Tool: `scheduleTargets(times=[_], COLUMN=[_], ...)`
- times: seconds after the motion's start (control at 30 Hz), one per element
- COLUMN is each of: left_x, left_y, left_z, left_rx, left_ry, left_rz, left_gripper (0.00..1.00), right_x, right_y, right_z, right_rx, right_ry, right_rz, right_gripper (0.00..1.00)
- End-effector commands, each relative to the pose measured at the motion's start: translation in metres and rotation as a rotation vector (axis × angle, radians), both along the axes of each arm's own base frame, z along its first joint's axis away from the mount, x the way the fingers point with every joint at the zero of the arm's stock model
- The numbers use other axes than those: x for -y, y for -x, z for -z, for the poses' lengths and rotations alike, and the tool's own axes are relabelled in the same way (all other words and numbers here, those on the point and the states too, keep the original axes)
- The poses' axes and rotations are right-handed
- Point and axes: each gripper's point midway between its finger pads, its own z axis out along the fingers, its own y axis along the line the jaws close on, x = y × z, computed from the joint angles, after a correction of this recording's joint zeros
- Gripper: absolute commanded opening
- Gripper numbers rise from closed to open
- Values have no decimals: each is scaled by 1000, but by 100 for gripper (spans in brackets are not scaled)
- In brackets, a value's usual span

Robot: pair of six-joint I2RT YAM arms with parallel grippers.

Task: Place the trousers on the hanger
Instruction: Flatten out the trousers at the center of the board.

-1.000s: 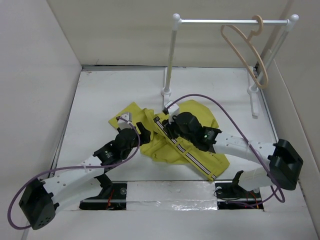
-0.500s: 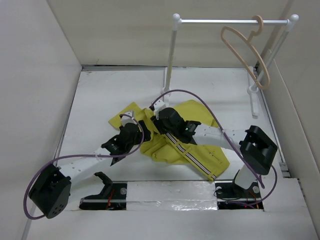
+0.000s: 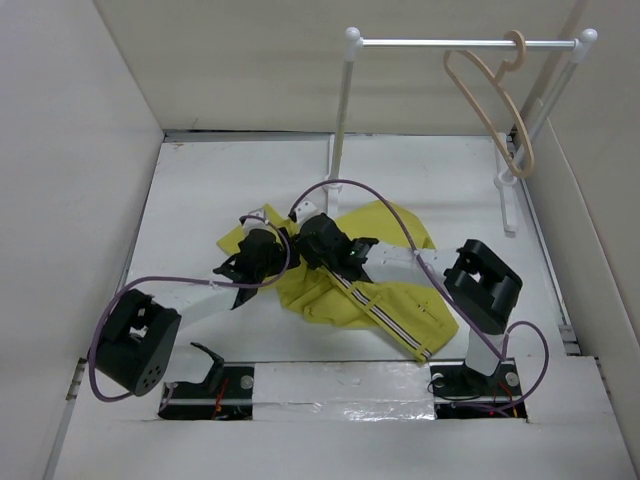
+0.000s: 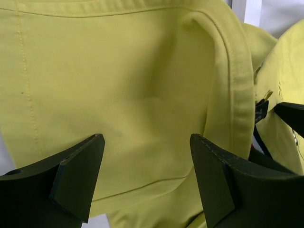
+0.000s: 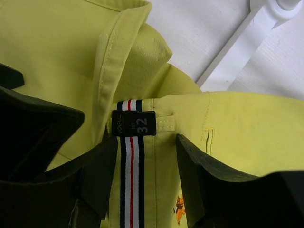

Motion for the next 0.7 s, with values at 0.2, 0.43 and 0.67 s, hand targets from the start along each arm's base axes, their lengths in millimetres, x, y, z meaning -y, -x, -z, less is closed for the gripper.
scheduleTargets(times=[0.2, 0.43, 0.67], left_x=[7, -6, -55], left_y=[-29, -35, -38], left_z=[-1, 5, -7], left_rx=[33, 17, 66], left_ry=[-16, 39, 67], left_rz=[-39, -99, -280], left_gripper=[52, 0, 0], right_x=[-15, 0, 30], right_y=[-21, -24, 3], right_z=[-14, -37, -128], right_rx=[65, 83, 188], right_ry=[-20, -85, -275], right_rz=[53, 95, 74], right_gripper=[44, 0, 0])
